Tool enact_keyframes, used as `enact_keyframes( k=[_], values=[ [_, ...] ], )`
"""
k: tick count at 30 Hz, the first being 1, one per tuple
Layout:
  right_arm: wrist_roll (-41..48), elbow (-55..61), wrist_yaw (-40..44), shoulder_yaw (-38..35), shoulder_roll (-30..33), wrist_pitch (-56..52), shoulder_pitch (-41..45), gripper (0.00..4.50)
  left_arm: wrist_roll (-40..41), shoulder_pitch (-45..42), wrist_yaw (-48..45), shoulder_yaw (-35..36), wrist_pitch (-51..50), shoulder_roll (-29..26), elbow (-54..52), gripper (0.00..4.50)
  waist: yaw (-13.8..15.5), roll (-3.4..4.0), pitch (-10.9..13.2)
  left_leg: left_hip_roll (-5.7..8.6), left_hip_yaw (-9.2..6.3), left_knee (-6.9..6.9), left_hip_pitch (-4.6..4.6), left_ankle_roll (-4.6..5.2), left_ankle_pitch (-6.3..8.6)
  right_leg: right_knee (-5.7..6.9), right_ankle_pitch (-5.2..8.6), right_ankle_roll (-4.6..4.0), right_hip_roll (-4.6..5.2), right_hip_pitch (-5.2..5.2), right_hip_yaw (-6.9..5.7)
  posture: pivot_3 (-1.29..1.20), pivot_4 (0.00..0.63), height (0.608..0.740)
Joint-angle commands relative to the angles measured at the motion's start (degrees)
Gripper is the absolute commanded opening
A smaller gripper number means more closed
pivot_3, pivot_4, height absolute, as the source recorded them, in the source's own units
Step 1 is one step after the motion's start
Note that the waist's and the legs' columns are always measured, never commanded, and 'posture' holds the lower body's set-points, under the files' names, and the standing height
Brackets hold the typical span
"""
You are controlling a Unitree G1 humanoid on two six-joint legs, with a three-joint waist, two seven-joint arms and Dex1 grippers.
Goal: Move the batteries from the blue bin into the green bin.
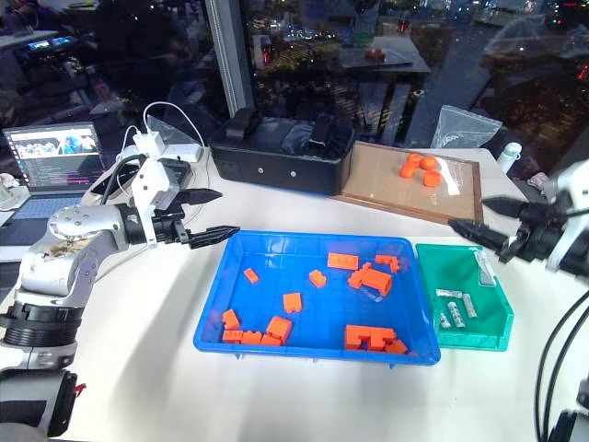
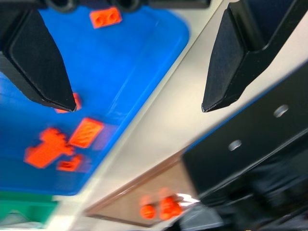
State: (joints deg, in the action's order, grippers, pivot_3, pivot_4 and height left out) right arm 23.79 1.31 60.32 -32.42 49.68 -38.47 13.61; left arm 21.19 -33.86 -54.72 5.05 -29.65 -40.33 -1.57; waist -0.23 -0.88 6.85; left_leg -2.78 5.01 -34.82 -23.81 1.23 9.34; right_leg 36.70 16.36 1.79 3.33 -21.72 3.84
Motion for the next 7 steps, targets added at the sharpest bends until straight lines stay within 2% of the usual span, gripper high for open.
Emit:
enact_keyframes(
  k=[1, 7],
  values=[
    [0.82, 6.04, -6.07, -2.63, -0.85, -1.07, -2.72, 4.43, 1.54, 1.62, 2.5, 4.2, 1.21, 0.87, 1.78, 4.5, -0.1, 0.01, -0.01, 0.01, 0.0, 0.0, 0.04, 0.0, 0.0, -0.01, 0.0, 0.01, 0.01, 0.02, 0.01, 0.0, 0.15, 0.74],
    [1.26, 7.49, -11.19, -0.22, -1.29, -2.13, -3.01, 4.43, 5.85, 3.84, 1.71, 5.43, -1.96, 1.69, 0.06, 4.5, -0.59, -0.04, 0.02, -0.01, -0.02, -0.01, 0.11, -0.01, 0.0, -0.01, 0.0, 0.01, -0.03, 0.07, 0.04, 0.0, 0.15, 0.74]
  ],
)
